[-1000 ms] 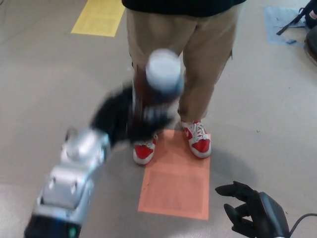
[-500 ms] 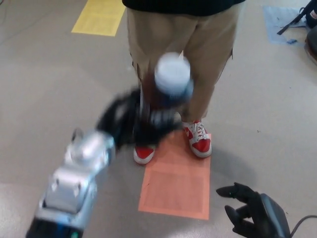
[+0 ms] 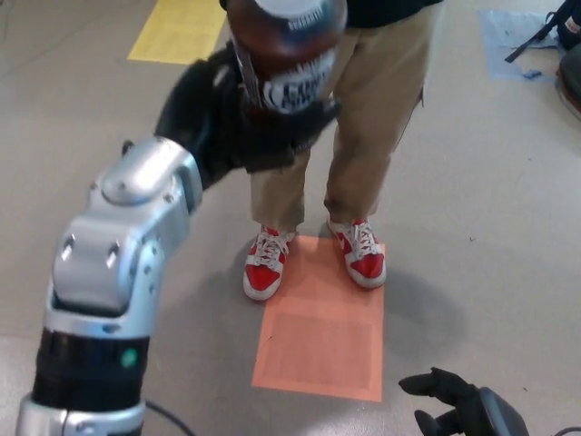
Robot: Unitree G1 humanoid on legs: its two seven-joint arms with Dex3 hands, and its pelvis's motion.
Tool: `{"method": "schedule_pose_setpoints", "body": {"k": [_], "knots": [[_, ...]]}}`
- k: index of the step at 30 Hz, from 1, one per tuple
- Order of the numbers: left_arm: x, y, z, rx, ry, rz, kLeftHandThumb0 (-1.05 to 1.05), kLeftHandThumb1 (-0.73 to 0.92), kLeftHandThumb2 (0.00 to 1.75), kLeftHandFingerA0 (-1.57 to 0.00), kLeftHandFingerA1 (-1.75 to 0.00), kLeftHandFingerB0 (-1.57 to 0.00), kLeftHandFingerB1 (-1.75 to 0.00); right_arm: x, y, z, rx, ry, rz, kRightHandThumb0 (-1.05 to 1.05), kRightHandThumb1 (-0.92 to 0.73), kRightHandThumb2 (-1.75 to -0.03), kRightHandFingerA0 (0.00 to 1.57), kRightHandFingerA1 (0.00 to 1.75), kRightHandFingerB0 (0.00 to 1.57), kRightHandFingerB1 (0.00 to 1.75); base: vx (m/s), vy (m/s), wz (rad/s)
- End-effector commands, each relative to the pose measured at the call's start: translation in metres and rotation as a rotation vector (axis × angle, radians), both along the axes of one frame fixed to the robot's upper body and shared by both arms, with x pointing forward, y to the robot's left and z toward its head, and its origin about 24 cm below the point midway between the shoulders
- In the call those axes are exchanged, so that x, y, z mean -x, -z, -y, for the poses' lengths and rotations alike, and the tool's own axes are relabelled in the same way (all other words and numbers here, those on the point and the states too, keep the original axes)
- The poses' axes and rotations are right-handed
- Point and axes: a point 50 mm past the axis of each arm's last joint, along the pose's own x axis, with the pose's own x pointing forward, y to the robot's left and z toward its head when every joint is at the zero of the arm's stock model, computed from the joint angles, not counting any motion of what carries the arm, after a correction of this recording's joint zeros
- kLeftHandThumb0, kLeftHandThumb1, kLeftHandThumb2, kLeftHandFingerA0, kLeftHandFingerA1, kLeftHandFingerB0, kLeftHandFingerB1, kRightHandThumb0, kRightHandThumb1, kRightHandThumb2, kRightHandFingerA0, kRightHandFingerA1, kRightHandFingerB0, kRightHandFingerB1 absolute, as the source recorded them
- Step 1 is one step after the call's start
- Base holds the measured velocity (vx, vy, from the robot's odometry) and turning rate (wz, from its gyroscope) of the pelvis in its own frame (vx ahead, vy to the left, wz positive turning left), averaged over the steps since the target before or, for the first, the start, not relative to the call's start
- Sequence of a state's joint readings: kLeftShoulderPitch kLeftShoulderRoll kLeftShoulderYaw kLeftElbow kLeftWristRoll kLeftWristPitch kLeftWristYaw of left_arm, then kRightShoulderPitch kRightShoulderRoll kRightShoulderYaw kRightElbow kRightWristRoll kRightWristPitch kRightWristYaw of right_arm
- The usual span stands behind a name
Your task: The robot recieved a bottle of protein shake from a person using its left hand and then shake the protein up and down 2 two times and hand it back to the person
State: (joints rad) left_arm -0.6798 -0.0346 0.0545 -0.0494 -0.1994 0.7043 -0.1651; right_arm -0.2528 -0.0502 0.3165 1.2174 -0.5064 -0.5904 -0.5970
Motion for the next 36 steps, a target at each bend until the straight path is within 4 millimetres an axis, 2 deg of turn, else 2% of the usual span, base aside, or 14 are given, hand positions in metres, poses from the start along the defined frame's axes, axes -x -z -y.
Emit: {"method": "schedule_pose_setpoints", "body": {"k": [1, 3, 4, 8, 9, 15, 17, 20, 26, 27, 28, 29, 30, 36], "knots": [[-0.017, -0.018, -0.007, 0.119, -0.072, -0.200, -0.22, 0.74, 0.63, -0.89, -1.29, -0.71, -0.96, 0.007, 0.002, 0.007, 0.023, 0.014, 0.011, -0.28, -0.74, -0.64, 0.98, 0.53, 0.72, 0.50, 0.00, 0.000, 0.00], [-0.023, -0.027, -0.010, 0.171, -0.114, -0.246, -0.23, 0.74, 0.63, -0.89, -1.29, -0.72, -0.92, 0.006, 0.002, 0.008, 0.020, 0.013, 0.006, -0.28, -0.73, -0.64, 0.97, 0.54, 0.71, 0.51, 0.00, 0.000, 0.00], [-0.026, -0.032, -0.011, 0.194, -0.139, -0.264, -0.26, 0.73, 0.61, -0.95, -1.20, -0.37, -0.41, 0.004, 0.001, 0.008, 0.018, 0.014, 0.008, -0.28, -0.73, -0.64, 0.97, 0.53, 0.71, 0.51, 0.00, 0.000, 0.00], [-0.036, -0.050, -0.018, 0.261, -0.201, -0.297, -0.30, 0.75, 0.62, -1.02, -1.15, -0.21, -0.32, 0.002, -0.001, 0.009, 0.022, 0.011, 0.014, -0.26, -0.75, -0.63, 0.94, 0.54, 0.71, 0.51, 0.00, 0.000, 0.00], [-0.039, -0.054, -0.021, 0.266, -0.208, -0.301, -0.29, 0.77, 0.63, -1.04, -1.18, -0.42, -0.46, 0.000, -0.002, 0.009, 0.020, 0.016, 0.017, -0.26, -0.73, -0.63, 0.95, 0.53, 0.72, 0.52, 0.00, 0.000, 0.00], [-0.044, -0.050, -0.031, 0.223, -0.263, -0.340, -0.28, 0.76, 0.63, -1.02, -1.28, -0.48, -0.54, 0.003, 0.000, 0.008, 0.016, 0.024, 0.012, -0.26, -0.74, -0.63, 0.97, 0.53, 0.73, 0.51, 0.00, 0.000, 0.00], [-0.044, -0.041, -0.037, 0.212, -0.260, -0.348, -0.26, 0.74, 0.62, -0.99, -1.22, -0.13, -0.30, 0.005, 0.001, 0.007, 0.006, 0.025, 0.005, -0.25, -0.76, -0.64, 0.97, 0.53, 0.73, 0.51, 0.00, 0.000, 0.00], [-0.043, -0.035, -0.041, 0.215, -0.262, -0.347, -0.25, 0.73, 0.65, -0.99, -1.21, -0.10, -0.25, 0.004, 0.001, 0.006, 0.002, 0.018, 0.007, -0.25, -0.76, -0.64, 0.96, 0.54, 0.73, 0.52, 0.00, 0.000, 0.00], [-0.040, -0.032, -0.043, 0.202, -0.267, -0.339, -0.25, 0.74, 0.63, -0.95, -1.21, -0.29, -0.37, 0.000, -0.001, 0.004, -0.005, 0.009, 0.006, -0.28, -0.77, -0.64, 0.96, 0.55, 0.71, 0.52, 0.00, 0.000, 0.00], [-0.040, -0.031, -0.043, 0.166, -0.253, -0.316, -0.25, 0.73, 0.60, -0.98, -1.05, -0.67, -0.61, -0.001, -0.001, 0.004, -0.004, 0.009, 0.005, -0.29, -0.76, -0.64, 0.95, 0.54, 0.72, 0.51, 0.00, 0.000, 0.00], [-0.039, -0.030, -0.042, 0.129, -0.235, -0.292, -0.25, 0.73, 0.60, -0.98, -1.05, -0.67, -0.61, -0.001, -0.001, 0.004, -0.003, 0.009, 0.006, -0.29, -0.76, -0.64, 0.95, 0.54, 0.72, 0.51, 0.00, 0.000, 0.00], [-0.037, -0.028, -0.041, 0.077, -0.119, -0.300, -0.59, 0.42, 0.81, -0.08, -0.45, 0.00, -0.33, 0.001, -0.001, 0.005, 0.001, 0.007, 0.008, -0.28, -0.77, -0.63, 0.92, 0.54, 0.72, 0.51, 0.00, 0.000, 0.00], [-0.034, -0.026, -0.040, 0.041, -0.043, -0.292, -0.81, 0.53, 0.81, 0.00, 0.00, 0.00, 0.00, 0.001, -0.001, 0.005, 0.003, 0.006, 0.008, -0.29, -0.77, -0.63, 0.93, 0.54, 0.72, 0.51, 0.00, 0.000, 0.00], [-0.027, -0.016, -0.047, -0.027, 0.112, -0.247, -0.86, 0.51, 0.85, 0.00, 0.00, 0.00, -0.01, -0.005, -0.004, 0.003, -0.010, 0.003, 0.008, -0.30, -0.75, -0.64, 0.96, 0.55, 0.70, 0.51, 0.00, 0.000, 0.00]]}}
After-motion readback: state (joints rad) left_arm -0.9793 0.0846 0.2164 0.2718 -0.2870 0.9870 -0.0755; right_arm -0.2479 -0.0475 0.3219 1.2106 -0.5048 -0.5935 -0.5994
